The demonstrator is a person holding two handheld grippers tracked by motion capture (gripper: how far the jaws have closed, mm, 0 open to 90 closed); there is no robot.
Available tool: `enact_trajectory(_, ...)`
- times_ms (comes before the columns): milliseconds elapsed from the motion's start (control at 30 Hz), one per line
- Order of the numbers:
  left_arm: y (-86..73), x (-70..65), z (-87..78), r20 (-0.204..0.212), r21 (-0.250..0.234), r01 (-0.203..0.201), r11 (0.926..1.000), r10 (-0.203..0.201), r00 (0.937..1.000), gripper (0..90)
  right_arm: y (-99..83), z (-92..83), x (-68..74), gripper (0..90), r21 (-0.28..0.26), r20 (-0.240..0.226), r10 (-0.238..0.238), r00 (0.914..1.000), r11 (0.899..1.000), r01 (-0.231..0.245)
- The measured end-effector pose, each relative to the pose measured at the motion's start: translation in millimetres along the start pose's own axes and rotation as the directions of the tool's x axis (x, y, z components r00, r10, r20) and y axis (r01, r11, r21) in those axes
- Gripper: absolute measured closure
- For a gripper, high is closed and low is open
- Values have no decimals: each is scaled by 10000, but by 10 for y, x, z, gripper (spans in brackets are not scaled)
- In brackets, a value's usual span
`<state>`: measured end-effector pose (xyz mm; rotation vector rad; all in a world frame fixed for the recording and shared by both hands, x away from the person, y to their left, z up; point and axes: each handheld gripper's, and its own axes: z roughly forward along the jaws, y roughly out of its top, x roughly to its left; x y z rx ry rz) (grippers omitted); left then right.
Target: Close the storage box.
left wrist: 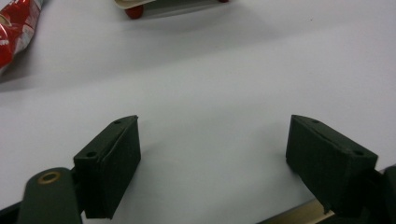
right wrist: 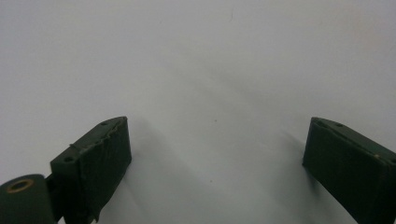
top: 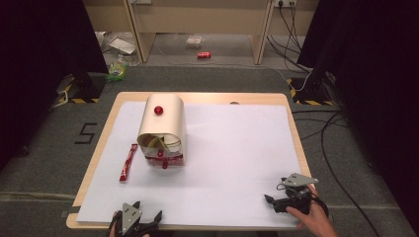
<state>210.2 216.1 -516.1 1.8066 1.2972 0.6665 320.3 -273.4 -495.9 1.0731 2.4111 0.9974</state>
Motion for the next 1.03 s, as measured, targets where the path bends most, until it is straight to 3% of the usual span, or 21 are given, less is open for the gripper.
enact_trajectory(367,-113,-40,-98,-282,-333,115,9994,-125,9995,171,0,0,0,81,-1,2,0,10000,10000,0)
enact_trajectory(1033,-137,-42,-95,-285,-503,158,9986,-173,9994,168,0,0,0,81,-1,1,-2,10000,10000,2)
